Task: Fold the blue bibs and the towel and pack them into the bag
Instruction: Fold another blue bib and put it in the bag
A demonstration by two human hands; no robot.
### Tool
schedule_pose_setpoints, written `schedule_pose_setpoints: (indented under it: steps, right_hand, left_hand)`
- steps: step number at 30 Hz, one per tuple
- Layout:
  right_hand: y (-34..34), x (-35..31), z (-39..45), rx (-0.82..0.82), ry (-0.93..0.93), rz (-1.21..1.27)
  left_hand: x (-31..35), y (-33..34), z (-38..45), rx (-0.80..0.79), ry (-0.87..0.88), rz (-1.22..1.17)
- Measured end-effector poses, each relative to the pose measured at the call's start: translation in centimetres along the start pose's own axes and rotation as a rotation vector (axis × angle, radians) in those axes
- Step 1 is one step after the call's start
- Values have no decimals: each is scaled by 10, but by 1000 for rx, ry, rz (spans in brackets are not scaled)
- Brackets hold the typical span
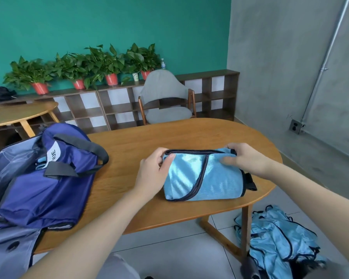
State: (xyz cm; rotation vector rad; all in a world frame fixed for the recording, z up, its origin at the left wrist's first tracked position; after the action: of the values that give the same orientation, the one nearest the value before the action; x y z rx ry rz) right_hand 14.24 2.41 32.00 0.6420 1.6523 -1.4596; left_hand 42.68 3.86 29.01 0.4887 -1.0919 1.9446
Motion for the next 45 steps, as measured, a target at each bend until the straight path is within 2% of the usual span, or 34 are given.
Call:
schedule_pose_setpoints:
  steps: [5, 8, 12, 22, 26, 28, 30, 32, 33, 34, 35, 38, 42, 45]
  right_hand:
    - [10, 41, 41, -19, 139, -9]
    - [15, 70, 51, 4, 190, -7]
    - [13, 80, 59, 4, 194, -36]
    - [23, 54, 71, 59, 210, -248]
    - [21, 46, 74, 128, 257, -325]
    - [18, 37, 73, 198, 218, -363]
    - [20, 26, 66, 303, 93, -630]
    - [33, 15, 51, 460, -173, -984]
    - [45, 8, 40, 519, -288, -1039]
    - [58, 2, 29, 526, -335, -1036]
    - [71, 0, 19, 463, -283, -983]
    - [100, 13, 2, 294, 14, -840]
    - [106, 38, 12, 410, -13, -731]
    - [100, 57, 32, 357, -113, -646]
  left_hand:
    - [-62, 33, 30, -124, -203, 34]
    - [-82, 46, 31, -105, -309, 124]
    - [-86, 52, 34, -95, -313, 241]
    - [-84, 50, 33, -46, -341, 202]
    - [-77, 46, 30, -12, -367, 220]
    - [-73, 47, 28, -96, -253, 146]
    - [-69, 49, 25, -244, -158, 86]
    - [-70, 49, 24, -322, -151, 69]
    - [-71, 50, 25, -332, -167, 62]
    - [-71, 50, 26, -331, -184, 61]
    - [-71, 50, 27, -325, -194, 68]
    - [-72, 51, 27, -318, -202, 85]
    - [-74, 49, 28, -299, -209, 74]
    - [-73, 47, 30, -258, -214, 135]
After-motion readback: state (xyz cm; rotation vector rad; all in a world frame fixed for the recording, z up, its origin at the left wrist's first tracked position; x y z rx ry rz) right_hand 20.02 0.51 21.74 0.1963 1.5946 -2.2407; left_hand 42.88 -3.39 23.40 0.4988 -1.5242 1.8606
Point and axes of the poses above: each hand's wrist, its own z-axis towards the middle knuckle, its own y-axis out of the palm, x = y × z, the point moved 2 cm from there along z, towards the middle knuckle
